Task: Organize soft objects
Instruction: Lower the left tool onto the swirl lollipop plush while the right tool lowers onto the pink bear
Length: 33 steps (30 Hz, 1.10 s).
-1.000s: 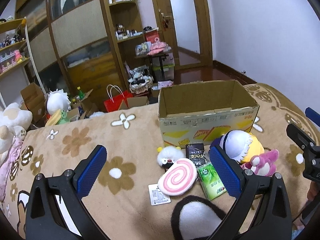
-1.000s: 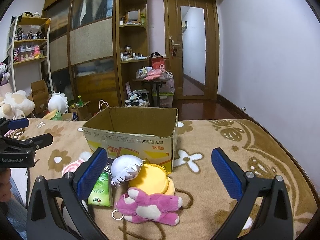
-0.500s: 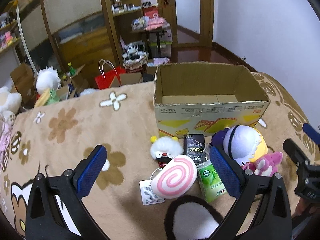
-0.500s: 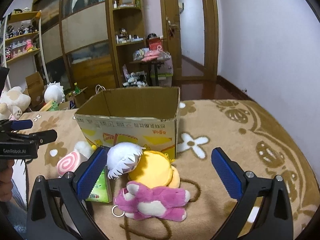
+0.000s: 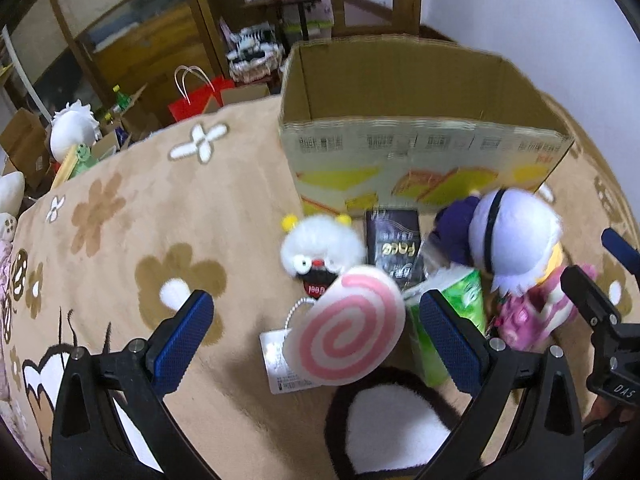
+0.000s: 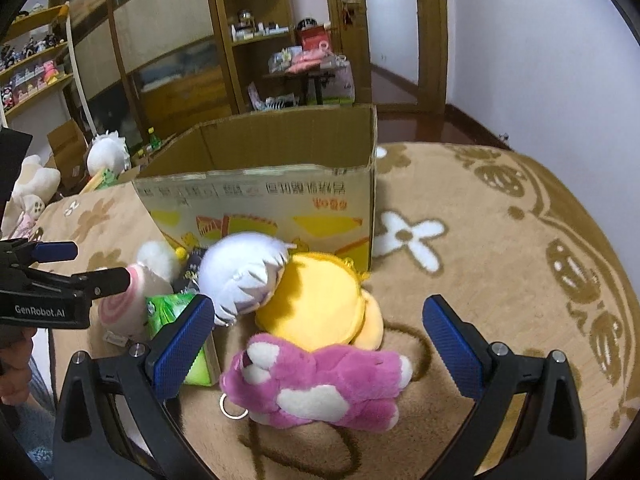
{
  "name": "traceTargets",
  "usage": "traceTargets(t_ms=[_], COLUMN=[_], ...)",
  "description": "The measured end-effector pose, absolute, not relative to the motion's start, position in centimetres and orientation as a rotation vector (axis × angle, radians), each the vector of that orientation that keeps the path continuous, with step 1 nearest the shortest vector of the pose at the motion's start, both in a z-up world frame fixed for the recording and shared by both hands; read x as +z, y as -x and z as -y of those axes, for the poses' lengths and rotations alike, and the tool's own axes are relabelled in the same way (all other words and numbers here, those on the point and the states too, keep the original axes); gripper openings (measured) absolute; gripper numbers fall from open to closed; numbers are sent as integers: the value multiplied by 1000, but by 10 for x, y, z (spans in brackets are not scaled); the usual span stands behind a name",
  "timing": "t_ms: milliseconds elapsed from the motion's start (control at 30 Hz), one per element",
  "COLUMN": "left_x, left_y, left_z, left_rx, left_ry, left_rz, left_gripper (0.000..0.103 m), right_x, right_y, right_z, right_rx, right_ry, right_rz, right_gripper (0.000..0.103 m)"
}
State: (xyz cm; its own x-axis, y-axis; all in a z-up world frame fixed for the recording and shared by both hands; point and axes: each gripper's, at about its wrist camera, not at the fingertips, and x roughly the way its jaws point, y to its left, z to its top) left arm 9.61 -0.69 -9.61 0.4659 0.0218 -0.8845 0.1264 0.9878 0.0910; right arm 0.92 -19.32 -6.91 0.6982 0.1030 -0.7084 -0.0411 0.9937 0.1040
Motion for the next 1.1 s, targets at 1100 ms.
traceTargets(t_ms=[1100], left_x=[-130], left_y=[-105], left_z=[5], left_rx=[-177], left_ry=[-53], left_rz=[-1224], left_gripper=[65], right_x=[-121], right_y=[-28], right_z=[202], right_rx=[119], right_ry=[-192], right_rz=[-1006], right_gripper=[103])
